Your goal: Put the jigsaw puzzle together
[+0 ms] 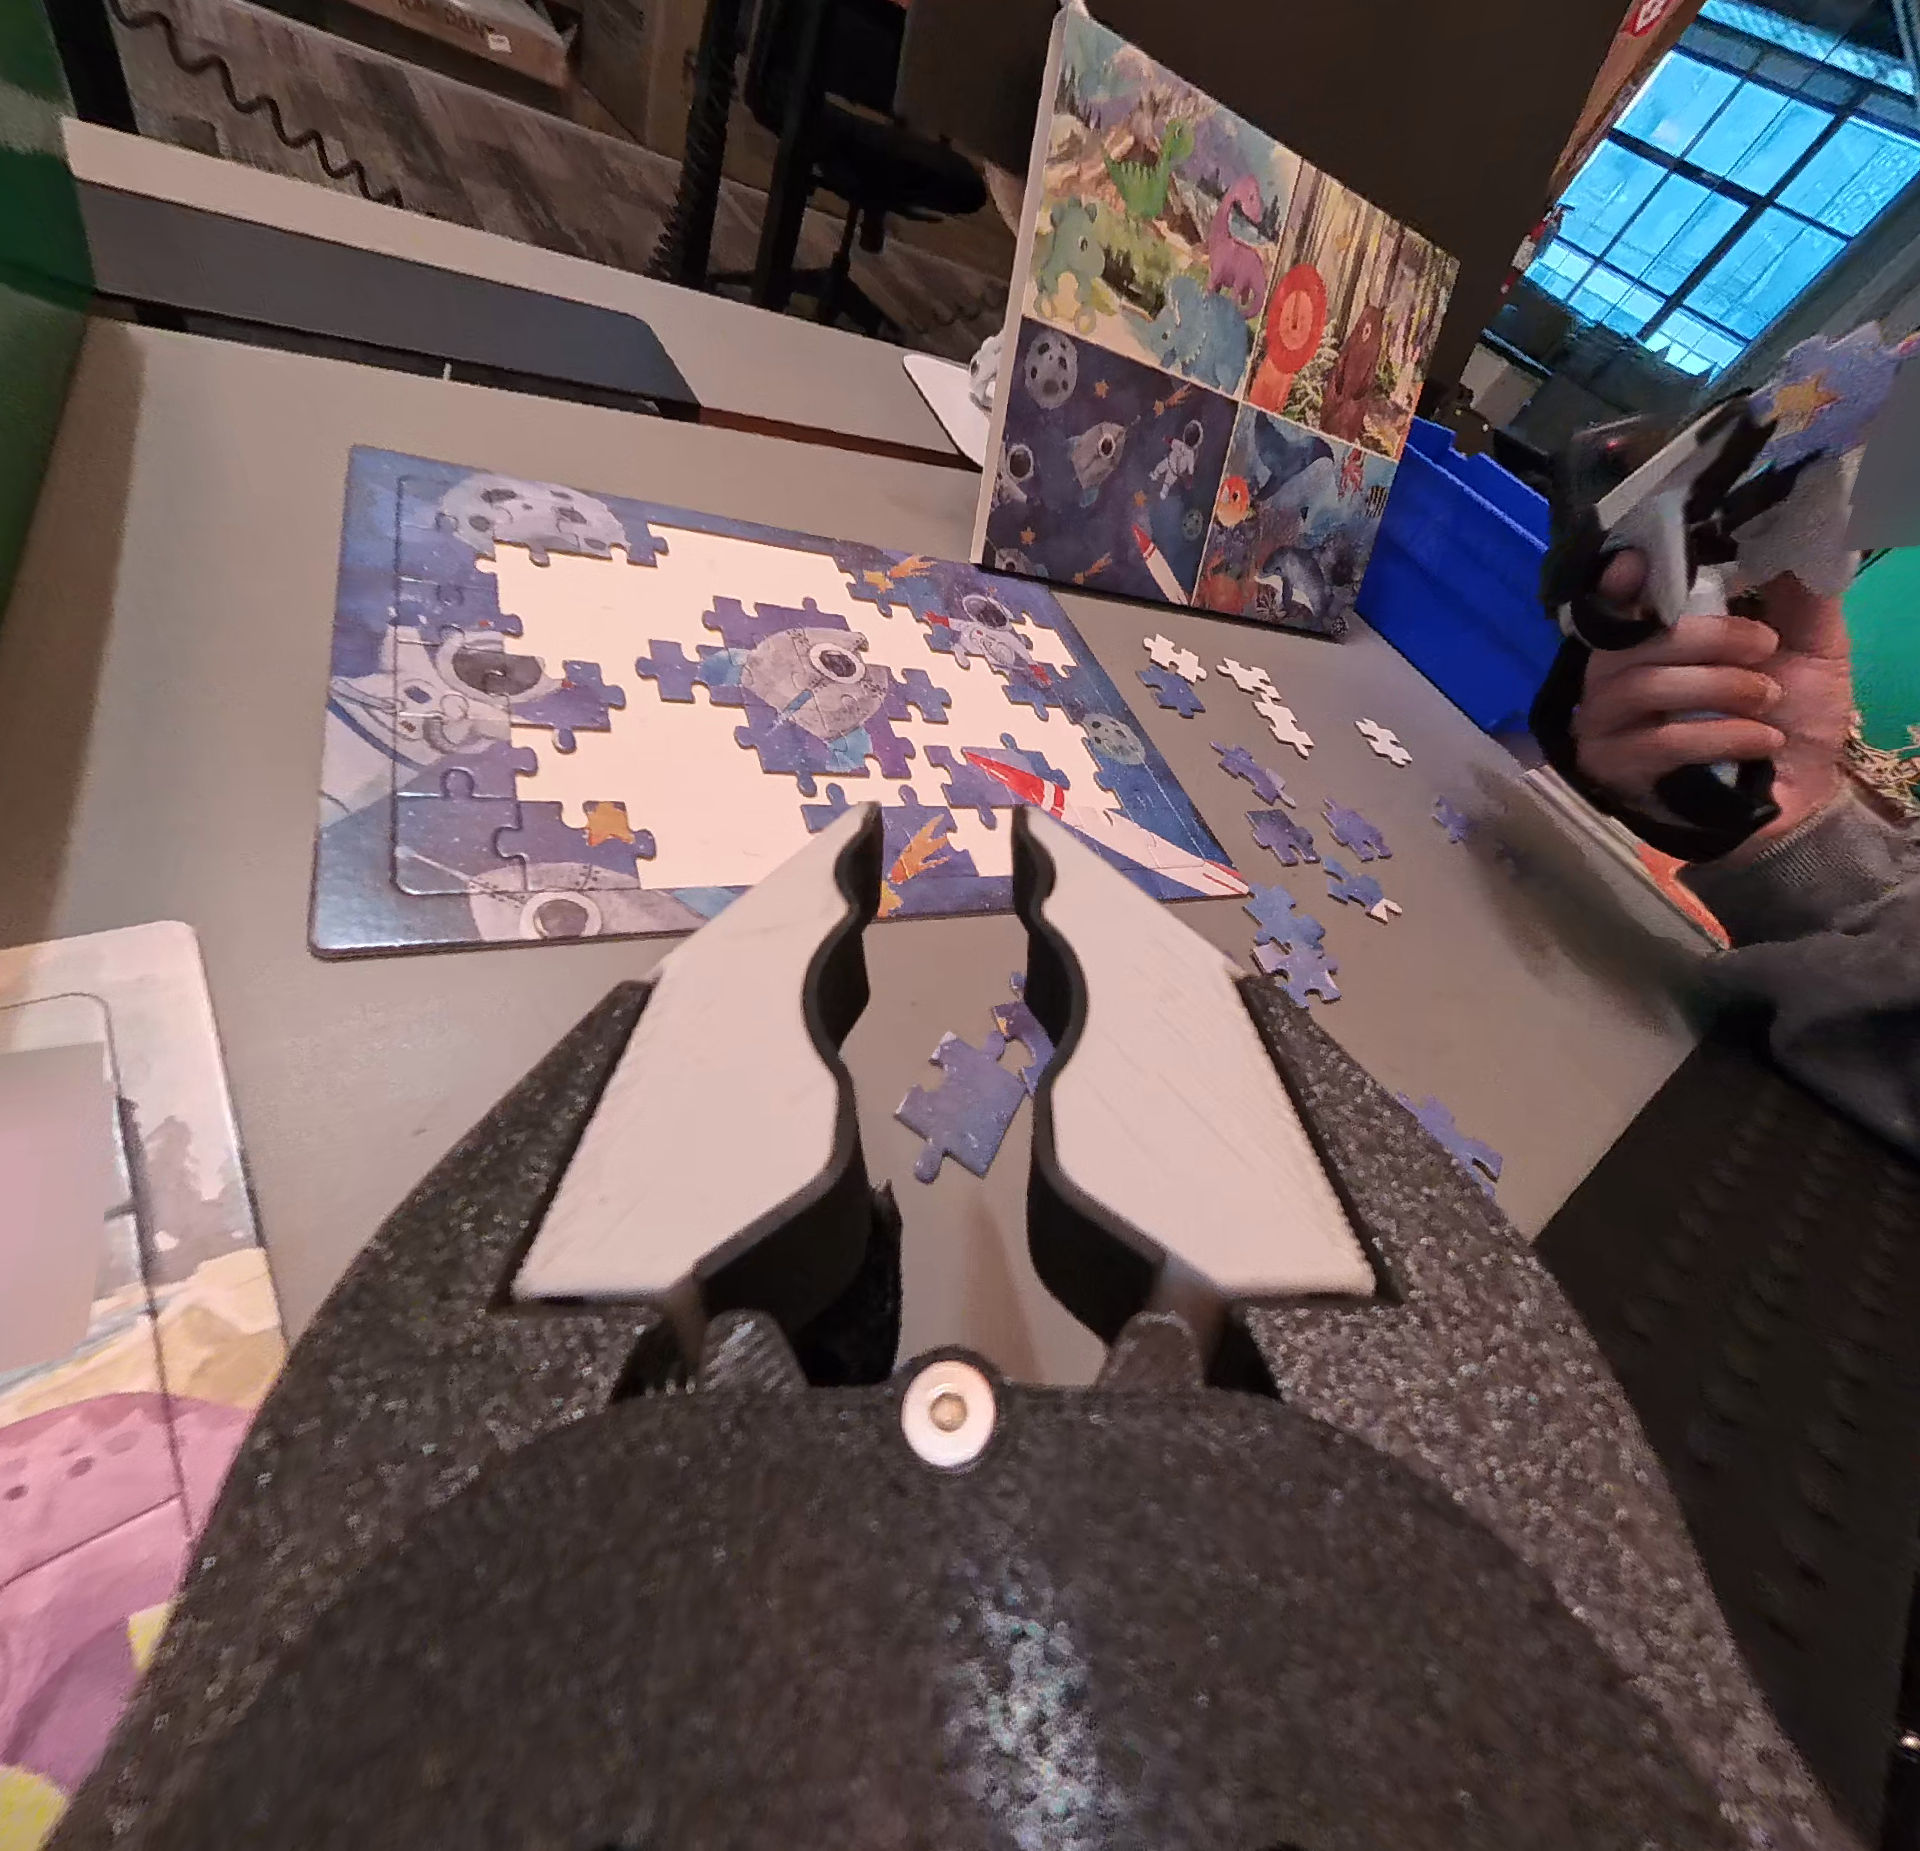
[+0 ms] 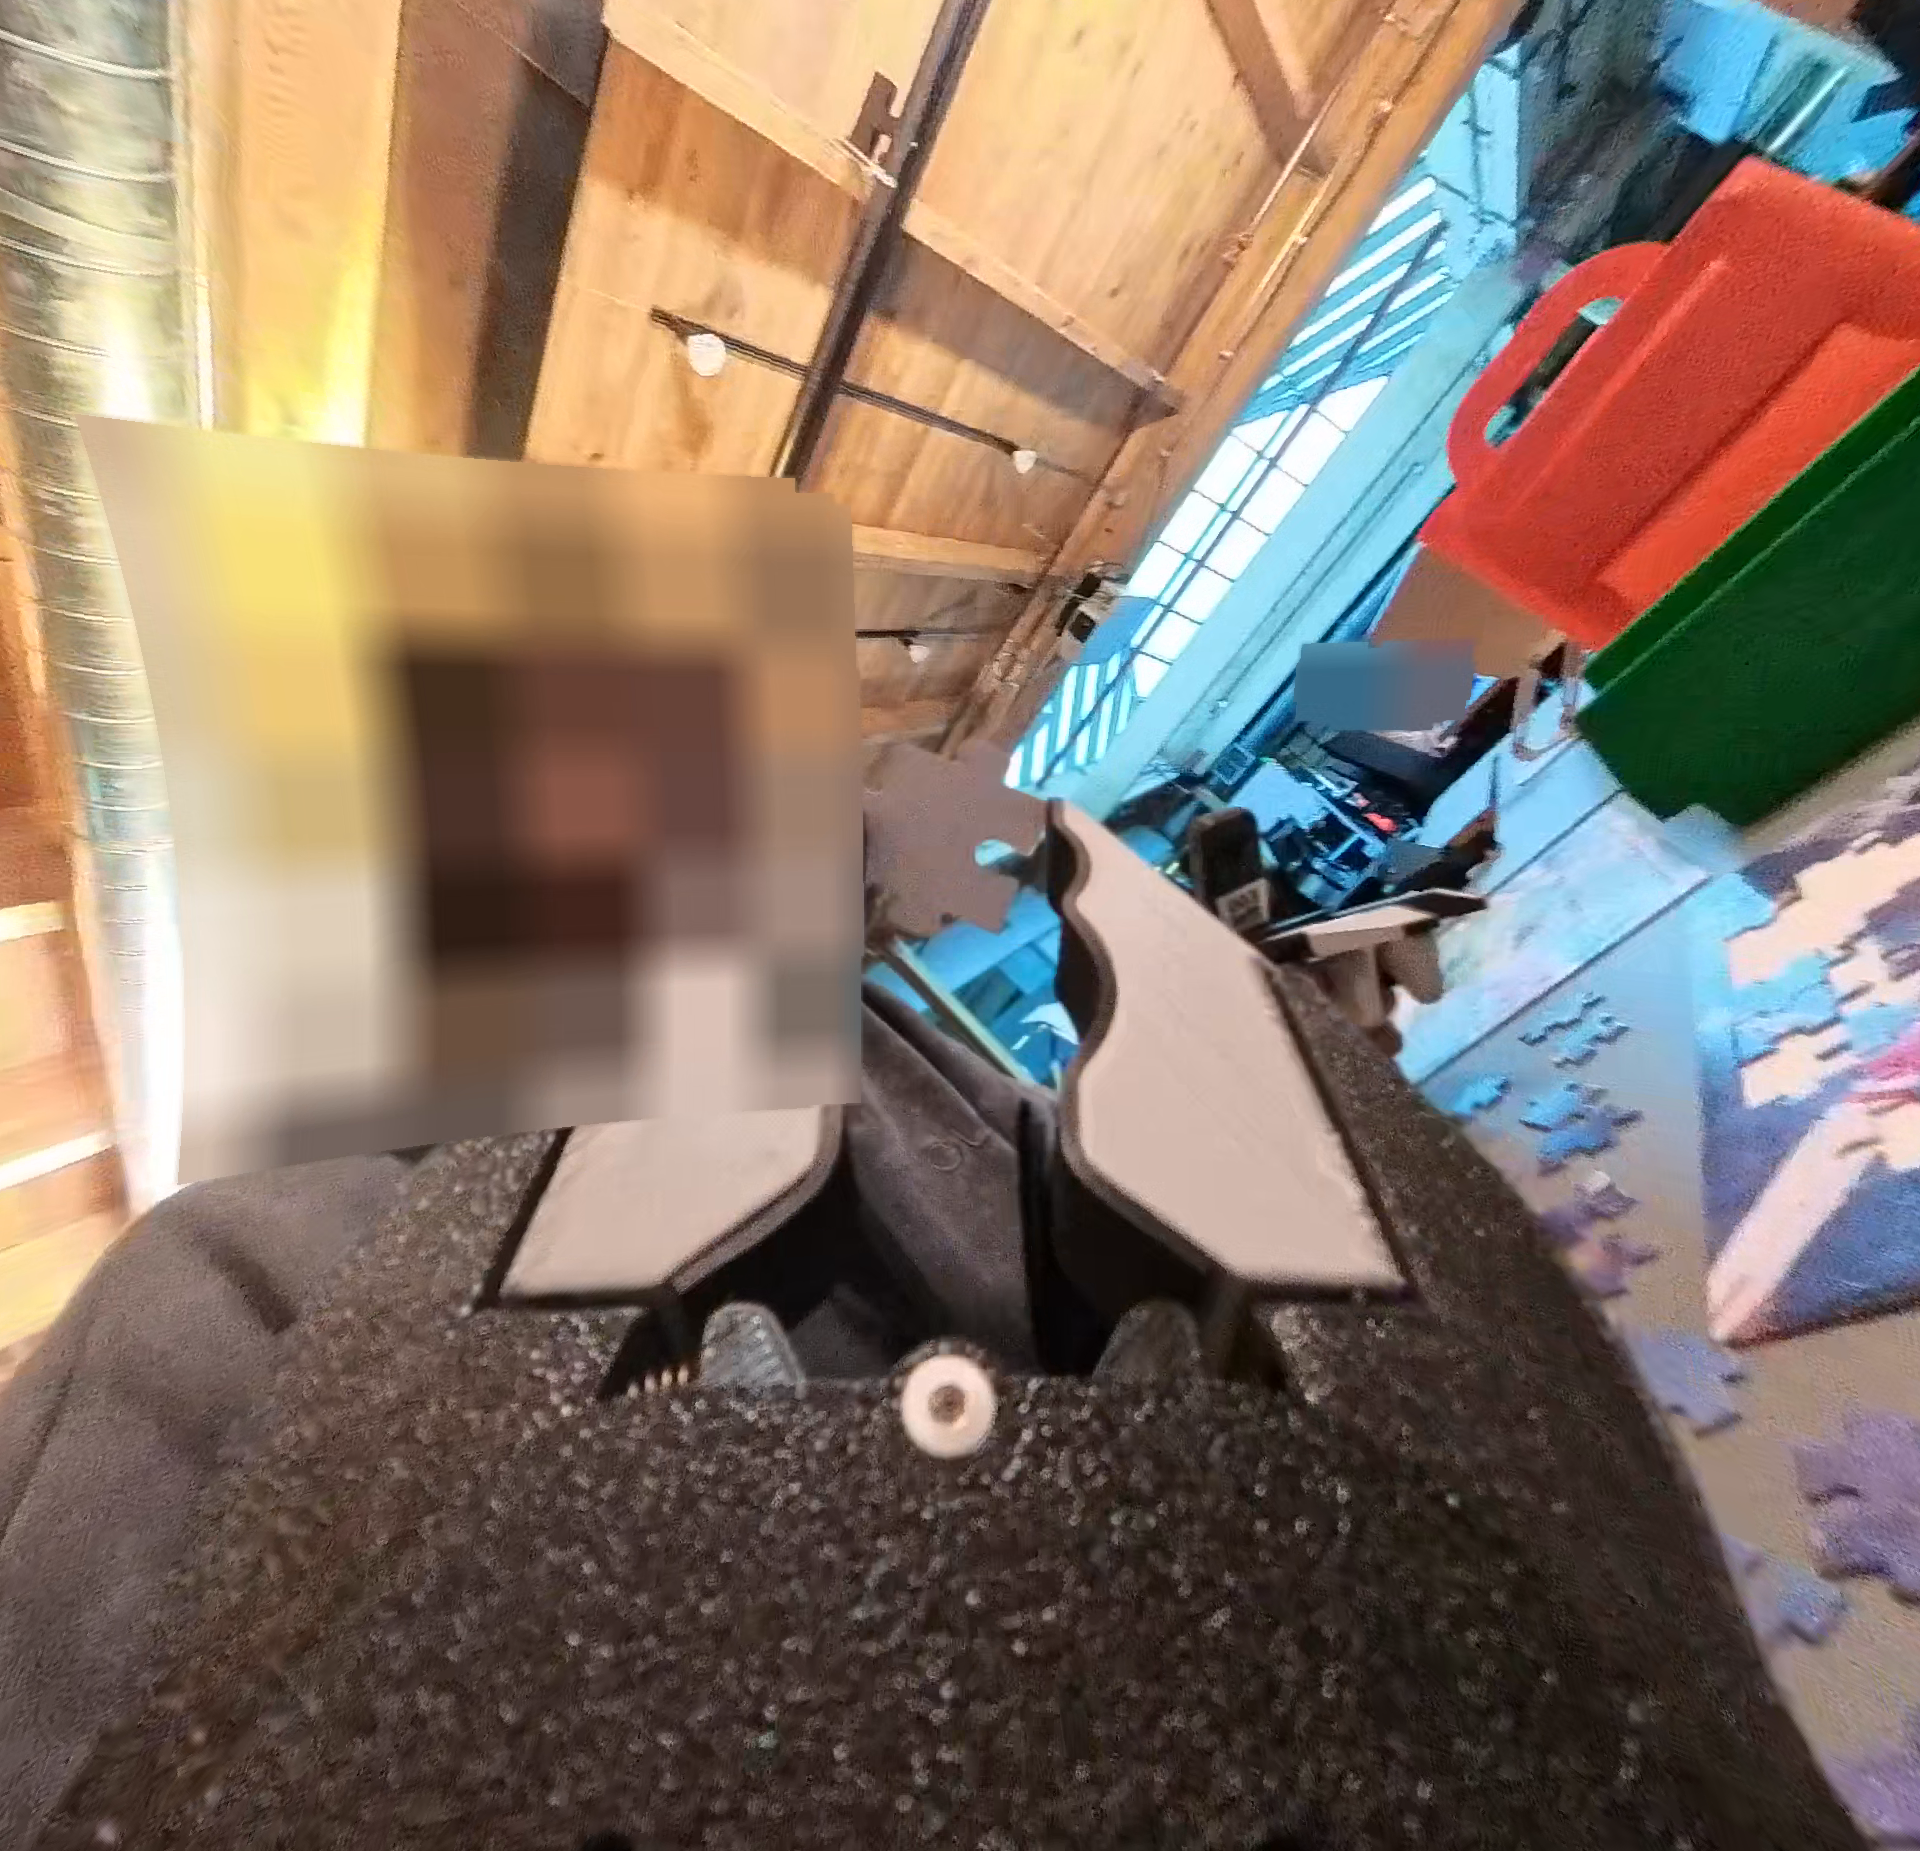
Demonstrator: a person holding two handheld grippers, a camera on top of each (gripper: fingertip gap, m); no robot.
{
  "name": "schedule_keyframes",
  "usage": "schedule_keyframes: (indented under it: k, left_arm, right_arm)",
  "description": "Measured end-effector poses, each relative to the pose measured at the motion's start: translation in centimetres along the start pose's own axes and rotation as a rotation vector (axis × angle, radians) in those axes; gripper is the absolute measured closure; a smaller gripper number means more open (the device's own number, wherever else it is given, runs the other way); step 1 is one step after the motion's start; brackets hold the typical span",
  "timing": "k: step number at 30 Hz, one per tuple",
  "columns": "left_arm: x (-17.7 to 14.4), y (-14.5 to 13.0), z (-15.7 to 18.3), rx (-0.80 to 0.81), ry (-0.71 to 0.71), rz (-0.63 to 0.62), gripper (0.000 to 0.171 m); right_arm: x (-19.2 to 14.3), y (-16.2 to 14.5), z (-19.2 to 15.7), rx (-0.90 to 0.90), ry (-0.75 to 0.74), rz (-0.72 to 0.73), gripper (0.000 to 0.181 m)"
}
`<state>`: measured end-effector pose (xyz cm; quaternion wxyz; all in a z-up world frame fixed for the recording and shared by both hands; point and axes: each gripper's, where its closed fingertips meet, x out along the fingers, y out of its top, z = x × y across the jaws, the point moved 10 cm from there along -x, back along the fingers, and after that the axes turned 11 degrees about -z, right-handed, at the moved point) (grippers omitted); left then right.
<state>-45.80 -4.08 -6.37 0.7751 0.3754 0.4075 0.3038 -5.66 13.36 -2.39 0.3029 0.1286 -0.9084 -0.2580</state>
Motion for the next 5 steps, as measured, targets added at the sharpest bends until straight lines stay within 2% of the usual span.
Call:
schedule_keyframes:
  k: [5]
  left_arm:
    - [0.1,0.4,1.7,0.081,-0.052,0.026,0.147]
  right_arm:
    - [2.2,-1.1,1.5,0.09,0.108,-0.019,0.149]
